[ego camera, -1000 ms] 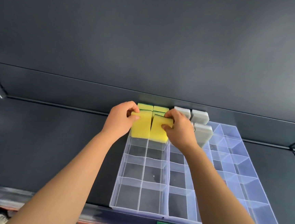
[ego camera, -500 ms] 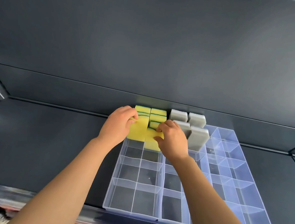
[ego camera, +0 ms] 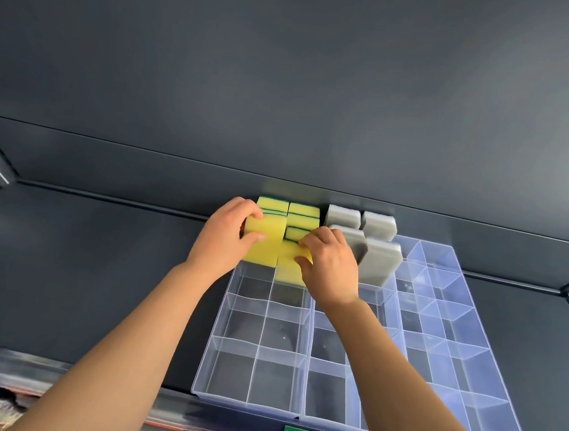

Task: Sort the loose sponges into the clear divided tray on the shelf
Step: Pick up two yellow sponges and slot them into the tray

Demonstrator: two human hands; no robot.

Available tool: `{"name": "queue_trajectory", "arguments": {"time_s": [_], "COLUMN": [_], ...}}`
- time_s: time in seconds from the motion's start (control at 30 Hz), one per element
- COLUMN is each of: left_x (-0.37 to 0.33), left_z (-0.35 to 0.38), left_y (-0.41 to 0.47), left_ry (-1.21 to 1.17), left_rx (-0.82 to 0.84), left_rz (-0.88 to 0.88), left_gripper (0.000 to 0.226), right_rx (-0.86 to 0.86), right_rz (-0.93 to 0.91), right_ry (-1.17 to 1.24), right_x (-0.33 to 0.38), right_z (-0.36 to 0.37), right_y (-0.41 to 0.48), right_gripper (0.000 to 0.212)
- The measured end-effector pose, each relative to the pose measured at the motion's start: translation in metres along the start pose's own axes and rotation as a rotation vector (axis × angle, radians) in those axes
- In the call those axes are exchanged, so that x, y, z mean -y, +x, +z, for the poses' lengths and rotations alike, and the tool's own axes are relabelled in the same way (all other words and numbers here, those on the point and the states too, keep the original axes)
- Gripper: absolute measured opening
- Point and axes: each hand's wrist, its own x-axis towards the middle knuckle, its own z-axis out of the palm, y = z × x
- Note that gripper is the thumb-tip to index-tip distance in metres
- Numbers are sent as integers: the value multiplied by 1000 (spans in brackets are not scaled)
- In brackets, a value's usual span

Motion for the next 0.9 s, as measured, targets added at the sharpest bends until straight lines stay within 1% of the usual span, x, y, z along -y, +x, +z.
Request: {"name": "queue_trajectory", "arguments": {"time_s": [0.13, 0.27, 0.37, 0.5, 0.53, 0.6, 0.67, 0.73, 0.8, 0.9], "left_x": [-3, -8, -2, 9, 11, 11, 8, 7, 8, 9], "left_z": [3, 7, -1, 0, 3, 8, 9, 9, 9, 9], "left_y": [-2, 2, 4, -8, -12, -16, -17, -16, -14, -12], "left_ry": [112, 108, 67, 76, 86, 135, 216, 253, 250, 230], "left_rx": [-68, -60, 22, 187, 189, 130, 69, 42, 67, 112], "left_rz": [32, 49, 35, -21, -32, -23, 22, 76, 103, 87], "left_gripper": [19, 18, 20, 17, 14, 10, 13, 11, 7, 14], "right_rx": [-1, -7, -10, -23, -27, -46, -75, -105, -133, -165], "right_rz": [7, 0, 1, -1, -6, -25, -41, -60, -79, -93], "right_ry": [10, 11, 12, 10, 11, 5, 5, 19, 45, 54], "right_x": [1, 0, 0, 0, 0, 0, 0, 1, 2, 4], "right_z": [0, 0, 1, 0, 0, -1, -1, 0, 1, 1], "right_y": [0, -1, -1, -2, -2, -3, -6, -9, -11, -12], "right_gripper": [20, 21, 21, 22, 22, 20, 18, 19, 23, 23]}}
